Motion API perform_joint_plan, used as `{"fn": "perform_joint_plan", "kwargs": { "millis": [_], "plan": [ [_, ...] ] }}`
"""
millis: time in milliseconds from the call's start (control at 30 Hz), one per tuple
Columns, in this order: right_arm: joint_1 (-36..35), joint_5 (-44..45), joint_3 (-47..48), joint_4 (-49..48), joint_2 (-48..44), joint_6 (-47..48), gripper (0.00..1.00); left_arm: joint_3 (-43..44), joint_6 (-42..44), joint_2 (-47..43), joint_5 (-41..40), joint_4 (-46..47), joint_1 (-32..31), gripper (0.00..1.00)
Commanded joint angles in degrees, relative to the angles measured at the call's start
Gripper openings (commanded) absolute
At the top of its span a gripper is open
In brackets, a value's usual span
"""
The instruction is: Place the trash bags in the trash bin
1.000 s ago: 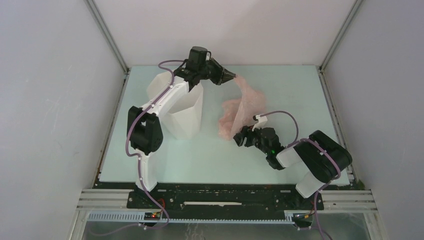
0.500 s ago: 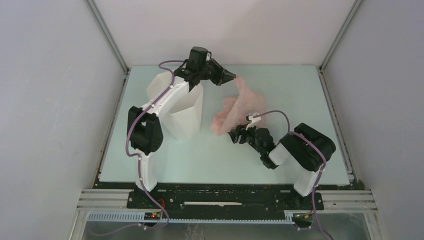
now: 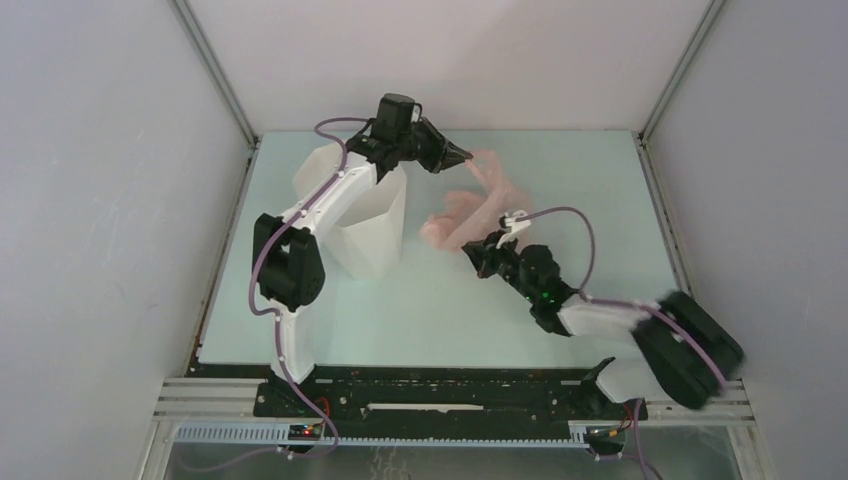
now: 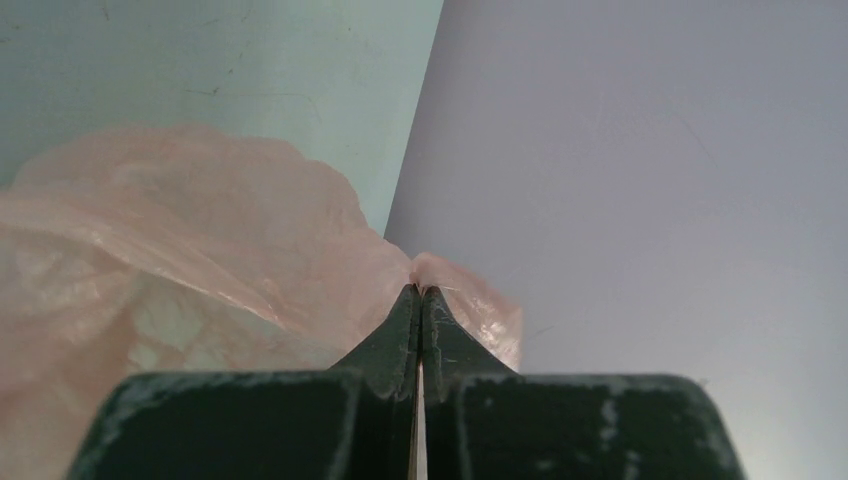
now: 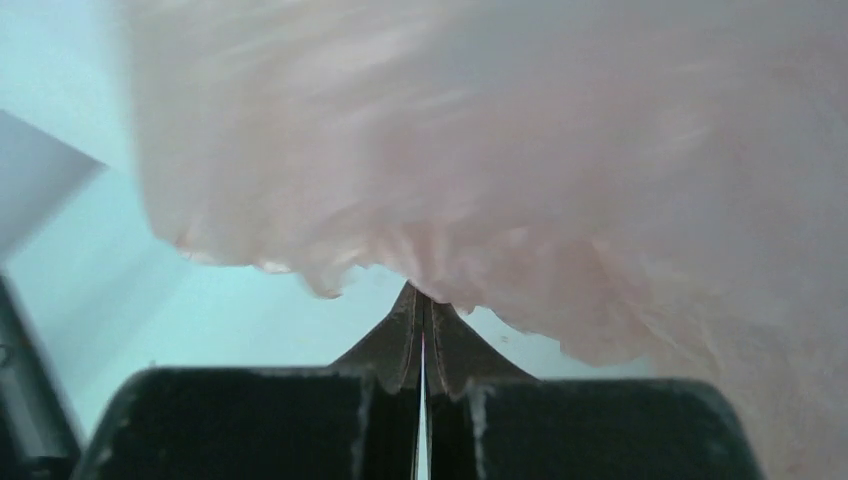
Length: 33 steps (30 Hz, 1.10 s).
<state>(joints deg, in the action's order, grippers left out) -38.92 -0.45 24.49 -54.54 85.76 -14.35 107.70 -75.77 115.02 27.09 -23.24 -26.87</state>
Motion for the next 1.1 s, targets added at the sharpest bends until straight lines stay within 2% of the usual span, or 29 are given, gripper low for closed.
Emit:
{"fn": "perform_joint_plan", "kwargs": {
  "millis": [0, 133, 267, 333, 400, 500, 567, 600, 633, 733, 767, 800, 833, 867, 933, 1000, 1067],
  "plan": [
    [-0.8, 0.4, -0.3, 30.0, -21.9, -8.6, 0.0, 5.1, 7.8, -6.1, -2.5, -2.1, 0.3, 0.0],
    [0.5, 4.4, 0.1, 55.0, -42.8, -19.1, 0.0, 6.4, 14.9, -8.9, -6.8, -6.1, 0.8, 0.0],
    [6.5, 3.9, 4.7, 78.2, -59.5, -28.6, 0.0, 6.6, 22.5, -12.0, -13.4, -9.9, 0.7, 0.0],
    [10.6, 1.4, 7.2, 84.0, -61.9, -29.2, 0.0, 5.9, 24.9, -12.9, -15.9, -10.7, 0.5, 0.0],
    [15.2, -2.3, 9.9, 86.6, -60.5, -27.6, 0.0, 5.5, 26.8, -12.9, -17.9, -11.1, -0.2, 0.0],
    [24.7, -12.2, 20.0, 90.5, -49.6, -22.6, 0.0, 7.8, 27.1, -11.5, -20.3, -13.3, -1.7, 0.0],
    [33.2, -20.3, 31.5, 94.8, -39.4, -18.5, 0.0, 13.0, 26.9, -9.5, -21.2, -15.0, -2.7, 0.0],
    [40.3, -25.3, 38.7, 97.7, -33.9, -17.0, 0.0, 17.8, 26.6, -8.1, -21.6, -16.5, -3.1, 0.0],
    [43.9, -28.6, 47.7, 101.6, -29.2, -16.0, 0.0, 24.0, 26.4, -6.4, -22.1, -18.5, -3.4, 0.0],
    [43.5, -26.9, 84.2, 116.9, -16.5, -11.7, 0.0, 42.7, 27.1, -4.5, -23.1, -19.7, -5.1, 0.0],
    [42.3, -26.0, 95.5, 119.4, -14.2, -10.8, 0.0, 44.7, 28.6, -6.3, -24.3, -17.4, -6.2, 0.0],
    [40.2, -23.8, 104.6, 120.3, -13.4, -10.1, 0.0, 43.0, 31.5, -9.8, -25.7, -14.6, -7.6, 0.0],
    [36.9, -21.2, 109.1, 118.6, -14.4, -8.9, 0.0, 38.5, 35.0, -14.4, -27.8, -10.9, -9.5, 0.0],
    [34.4, -19.4, 108.5, 115.6, -17.2, -7.5, 0.0, 31.2, 38.9, -19.4, -30.6, -7.4, -12.1, 0.0],
    [32.7, -16.5, 94.9, 107.0, -25.9, -7.5, 0.0, 13.9, 43.6, -28.8, -36.4, -2.0, -15.2, 0.0],
    [33.2, -14.7, 70.7, 100.9, -34.4, -8.4, 0.0, -1.8, 43.9, -34.1, -38.3, -2.2, -16.5, 0.0],
    [33.9, -18.7, 49.0, 97.4, -40.1, -9.8, 0.0, -13.4, 42.0, -33.9, -38.5, -7.7, -17.7, 0.0]
  ]
}}
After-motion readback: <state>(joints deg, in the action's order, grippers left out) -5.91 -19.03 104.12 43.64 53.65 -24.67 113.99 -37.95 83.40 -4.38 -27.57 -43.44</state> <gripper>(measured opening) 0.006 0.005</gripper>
